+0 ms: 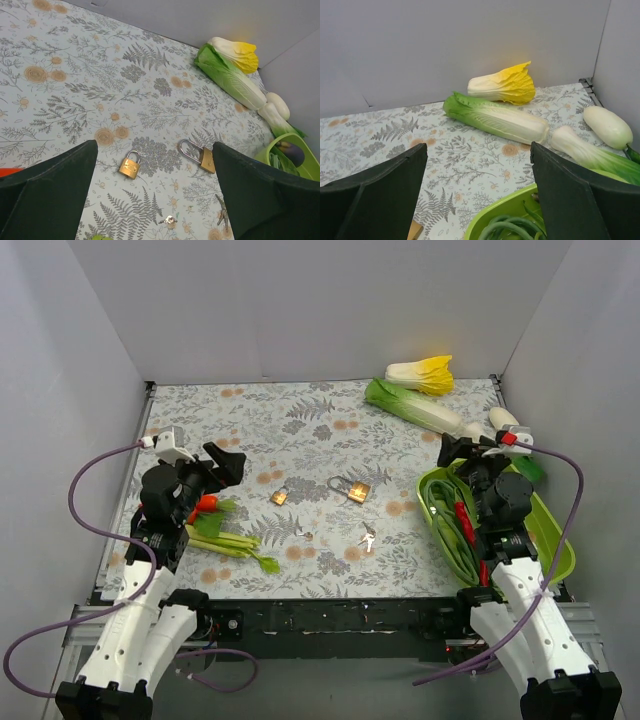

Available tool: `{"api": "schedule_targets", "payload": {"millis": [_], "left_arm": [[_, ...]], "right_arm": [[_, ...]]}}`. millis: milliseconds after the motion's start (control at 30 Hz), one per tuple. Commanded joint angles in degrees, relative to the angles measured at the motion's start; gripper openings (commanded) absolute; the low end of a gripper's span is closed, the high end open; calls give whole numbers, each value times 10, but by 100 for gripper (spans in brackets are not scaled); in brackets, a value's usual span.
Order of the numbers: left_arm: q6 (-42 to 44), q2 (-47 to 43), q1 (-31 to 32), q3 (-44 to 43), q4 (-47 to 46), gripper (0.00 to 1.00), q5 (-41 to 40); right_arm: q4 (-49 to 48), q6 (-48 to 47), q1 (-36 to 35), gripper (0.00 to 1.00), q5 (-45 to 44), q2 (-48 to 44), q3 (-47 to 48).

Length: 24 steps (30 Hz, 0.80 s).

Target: Unlock with the key

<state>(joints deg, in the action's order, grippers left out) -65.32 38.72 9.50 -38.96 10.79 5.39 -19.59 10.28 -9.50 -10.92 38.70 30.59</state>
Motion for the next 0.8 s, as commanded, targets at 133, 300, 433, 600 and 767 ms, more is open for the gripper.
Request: {"api": "schedule_targets", "payload": {"millis": [133, 300, 433, 600, 767], "left_arm": [[-10, 14, -2, -30, 8, 98, -47], [-2, 32, -2, -25, -11, 98, -58], [14, 52, -3, -3, -54, 98, -24], [52, 63, -4, 6, -47, 98, 7], [44, 49, -4, 21, -65, 98, 31]], "right_arm": [[33, -30, -3, 91, 62, 39, 46], [79, -54, -46, 89, 53, 94, 76], [89, -69, -168, 85, 3, 139, 96], [55, -30, -249, 75, 70, 221, 77], [62, -16, -372, 73, 60, 285, 88]]}}
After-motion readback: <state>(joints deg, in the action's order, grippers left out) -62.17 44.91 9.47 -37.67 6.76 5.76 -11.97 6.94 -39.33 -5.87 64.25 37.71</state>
